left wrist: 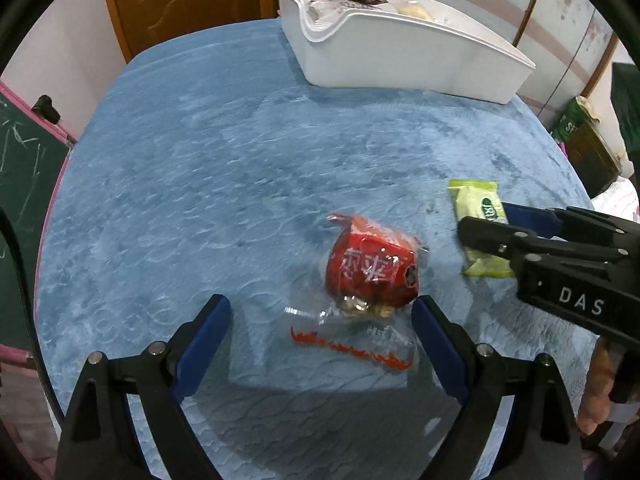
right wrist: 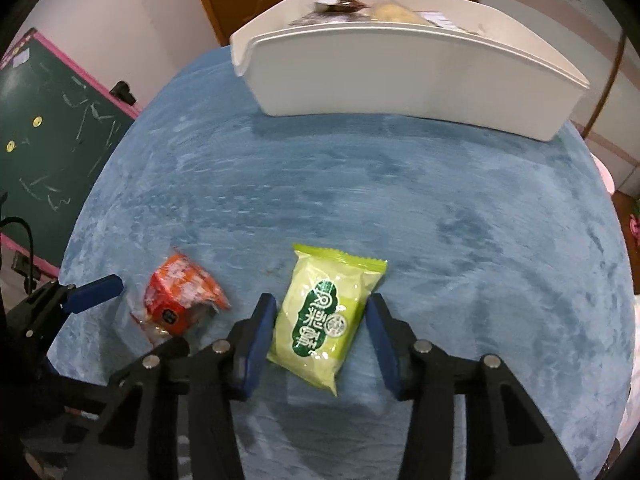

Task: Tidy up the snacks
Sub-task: 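Grasp the red candy bag with left tool while right grasps green-yellow pack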

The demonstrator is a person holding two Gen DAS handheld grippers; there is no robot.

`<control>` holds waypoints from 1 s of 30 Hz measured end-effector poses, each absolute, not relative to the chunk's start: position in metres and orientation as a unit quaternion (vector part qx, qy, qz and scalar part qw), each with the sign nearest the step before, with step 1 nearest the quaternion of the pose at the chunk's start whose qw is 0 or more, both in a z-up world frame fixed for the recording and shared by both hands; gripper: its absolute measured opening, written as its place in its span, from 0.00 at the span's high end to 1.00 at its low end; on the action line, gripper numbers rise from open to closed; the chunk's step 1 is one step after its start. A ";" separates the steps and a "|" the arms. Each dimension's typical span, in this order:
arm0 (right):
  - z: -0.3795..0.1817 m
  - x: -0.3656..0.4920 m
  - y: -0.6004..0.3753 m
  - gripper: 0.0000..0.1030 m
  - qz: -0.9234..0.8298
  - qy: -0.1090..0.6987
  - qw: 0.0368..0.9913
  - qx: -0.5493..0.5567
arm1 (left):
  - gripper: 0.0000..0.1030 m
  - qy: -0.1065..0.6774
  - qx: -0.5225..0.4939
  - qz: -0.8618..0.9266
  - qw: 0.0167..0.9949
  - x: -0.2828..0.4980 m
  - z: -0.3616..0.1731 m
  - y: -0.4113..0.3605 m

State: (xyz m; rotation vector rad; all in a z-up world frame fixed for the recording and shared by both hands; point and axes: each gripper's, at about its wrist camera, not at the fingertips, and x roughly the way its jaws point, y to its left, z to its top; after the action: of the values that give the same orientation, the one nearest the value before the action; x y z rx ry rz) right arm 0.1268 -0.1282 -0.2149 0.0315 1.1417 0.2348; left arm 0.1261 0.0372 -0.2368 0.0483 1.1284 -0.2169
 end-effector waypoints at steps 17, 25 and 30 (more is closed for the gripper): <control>-0.218 0.120 -0.134 0.55 0.111 0.528 0.842 -0.005 | 0.24 0.551 -0.012 -0.109 0.827 0.145 -0.242 0.027; -0.215 0.114 -0.131 0.57 0.116 0.521 0.846 -0.012 | 0.46 0.526 0.000 -0.106 0.844 0.136 -0.229 0.019; -0.198 0.104 -0.131 0.57 0.135 0.501 0.855 -0.001 | 0.46 0.486 0.017 -0.110 0.867 0.124 -0.200 0.010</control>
State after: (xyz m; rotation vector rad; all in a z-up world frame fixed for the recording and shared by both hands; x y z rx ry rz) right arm 0.1039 -0.1314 -0.1981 -0.0015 1.0545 0.2835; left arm 0.1240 0.0104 -0.1997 0.0351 1.0174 -0.2293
